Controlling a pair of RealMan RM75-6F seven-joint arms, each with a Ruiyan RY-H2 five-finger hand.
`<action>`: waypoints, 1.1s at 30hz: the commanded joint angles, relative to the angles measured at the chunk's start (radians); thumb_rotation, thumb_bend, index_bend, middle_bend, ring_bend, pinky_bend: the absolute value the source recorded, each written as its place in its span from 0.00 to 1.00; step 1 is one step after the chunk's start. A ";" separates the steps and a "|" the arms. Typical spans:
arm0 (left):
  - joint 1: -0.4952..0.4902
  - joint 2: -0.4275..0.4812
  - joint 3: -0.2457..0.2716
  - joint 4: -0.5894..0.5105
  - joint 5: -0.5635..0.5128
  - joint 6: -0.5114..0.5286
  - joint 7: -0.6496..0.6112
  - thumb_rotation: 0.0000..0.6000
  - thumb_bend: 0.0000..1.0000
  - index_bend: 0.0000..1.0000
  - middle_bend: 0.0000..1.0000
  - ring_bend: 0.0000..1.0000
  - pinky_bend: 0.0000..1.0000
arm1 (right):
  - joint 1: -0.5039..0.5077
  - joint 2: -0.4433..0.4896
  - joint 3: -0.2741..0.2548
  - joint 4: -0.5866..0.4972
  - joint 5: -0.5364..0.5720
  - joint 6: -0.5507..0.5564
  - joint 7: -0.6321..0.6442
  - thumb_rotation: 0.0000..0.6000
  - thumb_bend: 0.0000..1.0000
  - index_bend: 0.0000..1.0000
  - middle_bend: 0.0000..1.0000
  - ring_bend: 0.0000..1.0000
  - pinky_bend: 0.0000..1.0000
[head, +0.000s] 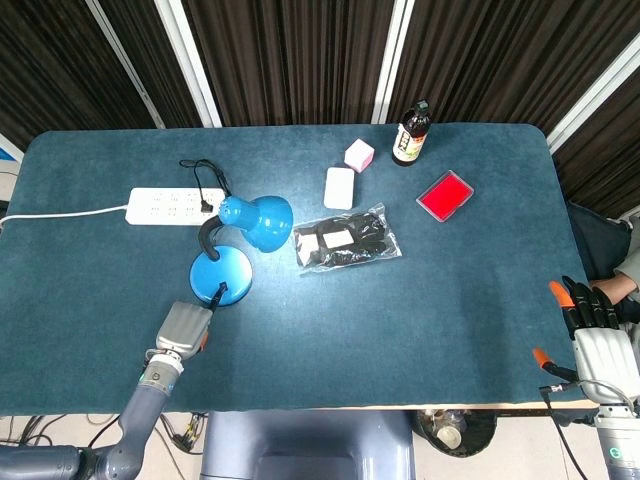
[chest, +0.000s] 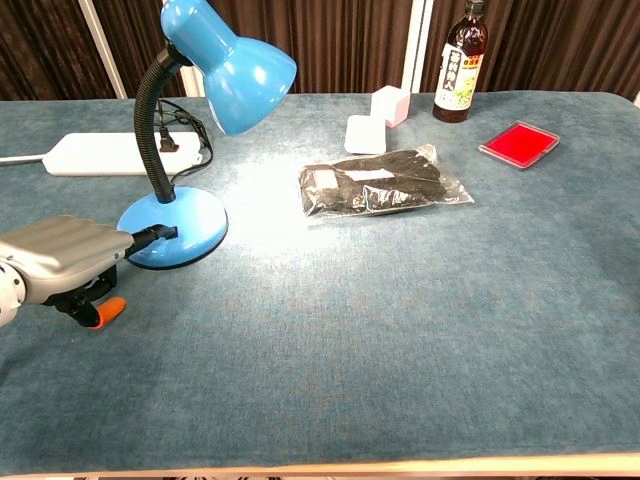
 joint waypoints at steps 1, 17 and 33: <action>0.000 0.000 0.004 0.002 -0.001 0.004 -0.002 1.00 0.48 0.00 0.87 0.91 0.90 | 0.000 0.000 0.000 0.000 -0.001 0.000 0.000 1.00 0.25 0.00 0.00 0.00 0.00; 0.066 0.176 -0.009 -0.065 0.408 0.222 -0.271 1.00 0.15 0.00 0.03 0.12 0.24 | -0.001 0.002 0.000 0.004 -0.006 0.006 -0.002 1.00 0.25 0.00 0.00 0.00 0.00; 0.341 0.432 0.170 0.038 0.596 0.437 -0.622 1.00 0.10 0.00 0.00 0.00 0.02 | 0.005 -0.010 -0.001 0.007 -0.006 -0.001 -0.043 1.00 0.25 0.00 0.00 0.00 0.00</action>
